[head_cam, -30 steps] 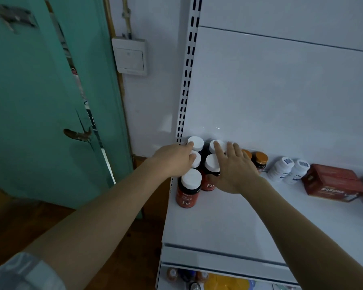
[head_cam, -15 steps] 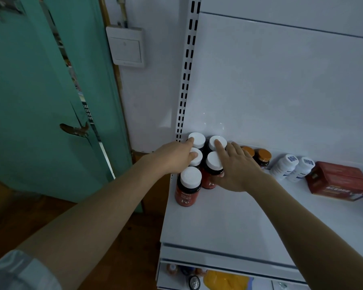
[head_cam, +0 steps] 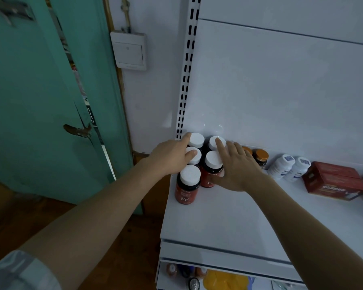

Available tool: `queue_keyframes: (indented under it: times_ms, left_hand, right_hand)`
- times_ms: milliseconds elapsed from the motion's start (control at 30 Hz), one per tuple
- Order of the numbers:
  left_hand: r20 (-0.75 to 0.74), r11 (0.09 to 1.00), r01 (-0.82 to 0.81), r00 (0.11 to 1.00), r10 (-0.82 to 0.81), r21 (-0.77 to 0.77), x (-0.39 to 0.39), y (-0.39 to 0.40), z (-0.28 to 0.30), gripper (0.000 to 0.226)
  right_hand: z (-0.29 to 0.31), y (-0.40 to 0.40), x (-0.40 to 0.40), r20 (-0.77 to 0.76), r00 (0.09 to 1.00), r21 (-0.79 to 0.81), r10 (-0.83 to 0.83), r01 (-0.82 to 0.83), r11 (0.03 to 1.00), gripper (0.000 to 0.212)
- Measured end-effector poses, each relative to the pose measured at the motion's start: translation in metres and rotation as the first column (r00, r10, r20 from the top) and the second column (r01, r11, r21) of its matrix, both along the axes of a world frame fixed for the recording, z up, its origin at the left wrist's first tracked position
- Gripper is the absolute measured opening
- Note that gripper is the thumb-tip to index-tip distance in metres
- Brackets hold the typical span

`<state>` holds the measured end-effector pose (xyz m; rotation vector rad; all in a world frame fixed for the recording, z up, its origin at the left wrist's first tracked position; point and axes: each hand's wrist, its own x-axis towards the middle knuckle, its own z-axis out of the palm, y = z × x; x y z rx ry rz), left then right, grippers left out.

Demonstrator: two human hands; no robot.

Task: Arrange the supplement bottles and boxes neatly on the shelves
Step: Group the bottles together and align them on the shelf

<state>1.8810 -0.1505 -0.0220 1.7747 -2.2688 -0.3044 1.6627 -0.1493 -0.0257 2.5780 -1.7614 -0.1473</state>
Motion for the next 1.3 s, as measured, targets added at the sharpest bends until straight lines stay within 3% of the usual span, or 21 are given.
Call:
queue_keyframes:
  times_ms: [133,267,500,1100,1300]
  left_hand:
    - [0.03,0.971,0.032,0.999,-0.026,-0.237,0.006,0.02,0.007,0.05]
    - [0.066,0.942,0.12,0.992,-0.104,-0.315,0.005,0.046,0.003,0.058]
    - [0.095,0.959,0.139,0.988,-0.119,-0.249,0.004,0.062,-0.012,0.057]
    - [-0.036,0.982,0.142,0.988,-0.147,-0.127,-0.006,0.066,-0.011,0.051]
    - [-0.071,0.985,0.138,0.987,-0.146,-0.101,-0.004,0.067,-0.012,0.054]
  right_hand:
    - [0.005,0.01,-0.003,-0.017,1.0,-0.072,0.018,-0.019,0.997,0.098]
    - [0.007,0.023,-0.002,-0.022,0.999,-0.183,0.04,-0.043,0.982,0.081]
    - [-0.002,0.029,-0.001,-0.006,1.0,-0.226,0.024,-0.025,0.974,0.056]
    - [-0.008,0.027,-0.003,0.006,0.999,-0.221,0.034,-0.032,0.975,0.056]
    - [-0.006,0.028,-0.001,0.109,0.993,-0.216,0.045,-0.02,0.976,0.057]
